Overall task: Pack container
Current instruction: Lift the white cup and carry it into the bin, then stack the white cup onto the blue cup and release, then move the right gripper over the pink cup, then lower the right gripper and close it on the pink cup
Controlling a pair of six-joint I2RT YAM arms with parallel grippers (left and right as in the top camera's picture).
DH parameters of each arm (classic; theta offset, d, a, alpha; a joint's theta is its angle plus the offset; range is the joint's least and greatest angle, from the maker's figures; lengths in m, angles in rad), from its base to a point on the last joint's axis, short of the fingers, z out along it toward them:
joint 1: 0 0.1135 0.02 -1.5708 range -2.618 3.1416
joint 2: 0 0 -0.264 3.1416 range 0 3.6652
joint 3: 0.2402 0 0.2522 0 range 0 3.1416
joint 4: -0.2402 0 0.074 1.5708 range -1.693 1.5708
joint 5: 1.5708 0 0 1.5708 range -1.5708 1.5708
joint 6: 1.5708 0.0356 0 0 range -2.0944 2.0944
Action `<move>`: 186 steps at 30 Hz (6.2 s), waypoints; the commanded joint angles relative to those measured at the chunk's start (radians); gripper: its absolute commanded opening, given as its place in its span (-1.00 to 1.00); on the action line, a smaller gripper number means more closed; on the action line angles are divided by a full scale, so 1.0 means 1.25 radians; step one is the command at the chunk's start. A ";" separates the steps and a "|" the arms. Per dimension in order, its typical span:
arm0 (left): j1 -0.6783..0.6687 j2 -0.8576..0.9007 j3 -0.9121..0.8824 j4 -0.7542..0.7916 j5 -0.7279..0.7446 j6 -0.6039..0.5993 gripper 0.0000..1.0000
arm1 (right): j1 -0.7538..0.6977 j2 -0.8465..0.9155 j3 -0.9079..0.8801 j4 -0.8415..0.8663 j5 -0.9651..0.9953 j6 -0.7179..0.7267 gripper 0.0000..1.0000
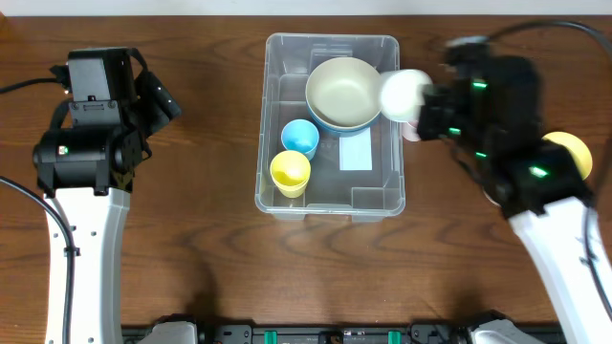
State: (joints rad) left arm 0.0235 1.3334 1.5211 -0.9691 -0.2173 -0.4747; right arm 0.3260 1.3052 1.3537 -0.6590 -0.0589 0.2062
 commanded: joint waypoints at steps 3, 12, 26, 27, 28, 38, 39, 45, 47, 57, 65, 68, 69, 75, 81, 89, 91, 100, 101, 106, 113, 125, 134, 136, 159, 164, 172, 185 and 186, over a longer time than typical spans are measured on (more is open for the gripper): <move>0.003 0.004 0.009 -0.002 -0.013 -0.002 0.96 | 0.109 0.130 0.003 0.073 -0.003 -0.053 -0.97; 0.003 0.004 0.009 -0.002 -0.013 -0.001 0.96 | 0.180 0.323 0.003 0.187 0.015 -0.095 -0.97; 0.003 0.004 0.009 -0.002 -0.013 -0.002 0.96 | 0.184 0.384 0.003 0.195 0.013 -0.094 -0.98; 0.003 0.004 0.009 -0.002 -0.013 -0.001 0.96 | 0.187 0.384 0.003 0.194 0.013 -0.094 -0.98; 0.003 0.004 0.009 -0.002 -0.013 -0.002 0.96 | 0.192 0.384 0.003 0.194 0.008 -0.094 -0.98; 0.003 0.004 0.009 -0.002 -0.013 -0.001 0.96 | 0.250 0.384 0.003 0.192 -0.001 -0.121 0.11; 0.003 0.004 0.009 -0.002 -0.013 -0.001 0.96 | 0.252 0.383 0.005 0.192 -0.001 -0.125 0.12; 0.003 0.004 0.009 -0.002 -0.013 -0.001 0.96 | 0.233 0.340 0.025 0.161 0.010 -0.087 0.12; 0.003 0.004 0.009 -0.002 -0.013 -0.002 0.96 | 0.210 0.307 0.042 0.120 0.044 -0.046 0.11; 0.003 0.004 0.009 -0.002 -0.013 -0.002 0.96 | -0.013 0.156 0.065 -0.093 0.098 0.027 0.08; 0.003 0.004 0.009 -0.002 -0.013 -0.001 0.96 | -0.170 0.193 0.041 -0.161 0.091 0.038 0.09; 0.003 0.004 0.009 -0.002 -0.013 -0.002 0.96 | -0.185 0.239 0.034 -0.161 0.079 0.038 0.09; 0.003 0.004 0.009 -0.002 -0.013 -0.001 0.96 | -0.185 0.254 0.034 -0.161 0.079 0.038 0.11; 0.003 0.004 0.009 -0.002 -0.013 -0.002 0.96 | -0.185 0.364 0.034 -0.136 0.070 0.038 0.13; 0.003 0.004 0.009 -0.002 -0.013 -0.002 0.96 | -0.185 0.460 0.034 -0.128 0.056 0.049 0.14; 0.003 0.004 0.009 -0.002 -0.013 -0.002 0.96 | -0.185 0.503 0.036 -0.114 0.055 0.050 -0.55; 0.003 0.004 0.009 -0.002 -0.013 -0.002 0.96 | -0.185 0.497 0.037 -0.113 0.056 0.050 -0.49; 0.003 0.004 0.009 -0.002 -0.013 -0.002 0.96 | -0.185 0.485 0.038 -0.110 0.056 0.024 -0.35; 0.003 0.004 0.009 -0.002 -0.013 -0.001 0.96 | -0.185 0.485 0.038 -0.109 0.056 0.014 -0.31; 0.003 0.004 0.009 -0.002 -0.013 -0.002 0.96 | -0.185 0.484 0.038 -0.094 0.056 -0.068 -0.15; 0.003 0.004 0.009 -0.002 -0.013 -0.002 0.96 | -0.188 0.484 0.038 -0.054 0.107 -0.238 0.07; 0.003 0.004 0.009 -0.002 -0.013 -0.002 0.96 | -0.188 0.484 0.038 0.008 0.224 -0.542 0.53; 0.003 0.004 0.009 -0.002 -0.013 -0.002 0.96 | -0.186 0.484 0.038 -0.019 0.218 -0.551 0.54; 0.003 0.004 0.009 -0.002 -0.013 -0.001 0.96 | -0.186 0.484 0.038 -0.023 0.209 -0.519 0.54; 0.003 0.004 0.009 -0.002 -0.013 -0.001 0.96 | -0.220 0.479 0.016 0.013 0.097 -0.087 0.38; 0.003 0.004 0.009 -0.002 -0.013 -0.002 0.96 | -0.235 0.479 -0.035 0.080 0.047 -0.085 0.40; 0.003 0.004 0.009 -0.002 -0.013 -0.001 0.96 | -0.236 0.479 -0.103 0.227 -0.011 -0.085 0.39; 0.003 0.004 0.009 -0.002 -0.013 -0.001 0.96 | -0.236 0.479 -0.215 0.495 -0.059 -0.076 -0.77; 0.003 0.004 0.009 -0.002 -0.013 -0.002 0.96 | -0.236 0.479 -0.216 0.505 -0.060 -0.076 -0.83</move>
State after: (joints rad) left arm 0.0235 1.3334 1.5211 -0.9691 -0.2173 -0.4747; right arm 0.0353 1.9324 1.0946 -0.0509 -0.1226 0.1059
